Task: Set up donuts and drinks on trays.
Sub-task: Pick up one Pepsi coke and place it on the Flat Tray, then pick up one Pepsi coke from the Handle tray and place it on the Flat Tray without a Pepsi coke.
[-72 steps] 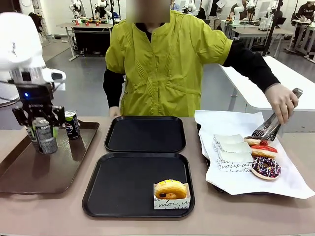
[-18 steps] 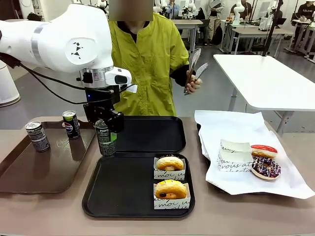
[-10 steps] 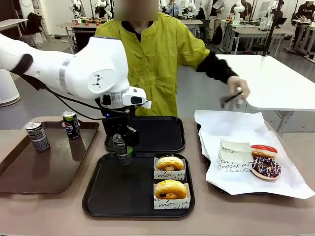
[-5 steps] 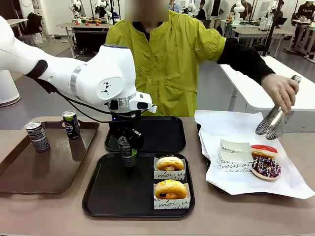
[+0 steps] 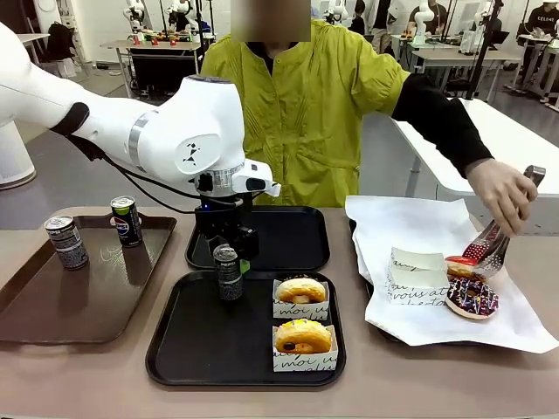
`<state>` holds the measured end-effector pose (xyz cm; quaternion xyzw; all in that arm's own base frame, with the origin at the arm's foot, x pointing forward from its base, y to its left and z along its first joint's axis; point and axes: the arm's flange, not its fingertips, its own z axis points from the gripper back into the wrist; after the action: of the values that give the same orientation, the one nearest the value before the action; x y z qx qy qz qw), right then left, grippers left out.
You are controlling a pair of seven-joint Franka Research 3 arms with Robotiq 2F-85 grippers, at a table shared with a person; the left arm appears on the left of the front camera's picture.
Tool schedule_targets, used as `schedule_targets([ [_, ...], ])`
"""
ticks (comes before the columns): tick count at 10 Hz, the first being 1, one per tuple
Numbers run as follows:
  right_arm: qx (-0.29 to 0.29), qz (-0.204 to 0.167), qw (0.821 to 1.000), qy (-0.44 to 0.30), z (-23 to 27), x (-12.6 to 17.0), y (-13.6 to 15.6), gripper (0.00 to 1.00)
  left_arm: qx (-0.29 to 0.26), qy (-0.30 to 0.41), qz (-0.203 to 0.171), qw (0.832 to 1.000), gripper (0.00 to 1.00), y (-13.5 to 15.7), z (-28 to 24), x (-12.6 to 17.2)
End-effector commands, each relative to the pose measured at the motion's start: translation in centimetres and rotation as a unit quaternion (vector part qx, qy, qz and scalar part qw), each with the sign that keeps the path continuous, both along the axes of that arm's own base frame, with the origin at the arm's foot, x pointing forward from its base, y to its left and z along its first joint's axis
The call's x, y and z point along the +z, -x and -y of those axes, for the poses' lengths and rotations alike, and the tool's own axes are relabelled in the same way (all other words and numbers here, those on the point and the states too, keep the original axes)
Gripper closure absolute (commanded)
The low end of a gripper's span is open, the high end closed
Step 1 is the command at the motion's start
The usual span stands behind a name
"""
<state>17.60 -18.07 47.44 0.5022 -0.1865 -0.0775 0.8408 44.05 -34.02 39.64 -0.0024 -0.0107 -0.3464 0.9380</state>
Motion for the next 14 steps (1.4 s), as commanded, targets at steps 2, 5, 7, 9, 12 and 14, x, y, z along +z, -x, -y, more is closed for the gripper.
schedule_targets([
  [2, 0.005, 0.009, 1.0, -0.005, 0.0, 0.0, -0.1, 0.0, 0.057, -0.017, 0.022, 0.998, 0.0, 1.7, -1.4, 3.4],
  [5, 0.005, 0.009, 1.0, -0.005, 0.0, 0.0, -0.1, 0.0, 0.129, -0.002, 0.036, 0.991, 0.0, 4.2, -4.1, 7.1],
  [7, 0.005, 0.009, 1.0, -0.005, 0.0, 0.0, -0.1, 0.0, 0.16, -0.005, 0.039, 0.986, 0.0, 5.4, -4.8, 8.1],
  [9, 0.005, 0.009, 1.0, -0.005, 0.0, 0.0, -0.1, 0.0, 0.117, -0.004, 0.035, 0.992, 0.0, 3.4, -3.7, 7.9],
  [12, 0.005, 0.009, 1.0, -0.005, 0.0, 0.0, -0.1, 0.0, 0.117, -0.004, 0.035, 0.992, 0.0, 3.4, -3.7, 7.9],
  [14, 0.005, 0.009, 1.0, -0.005, 0.0, 0.0, -0.1, 0.0, 0.117, -0.004, 0.035, 0.992, 0.0, 3.4, -3.7, 7.9],
])
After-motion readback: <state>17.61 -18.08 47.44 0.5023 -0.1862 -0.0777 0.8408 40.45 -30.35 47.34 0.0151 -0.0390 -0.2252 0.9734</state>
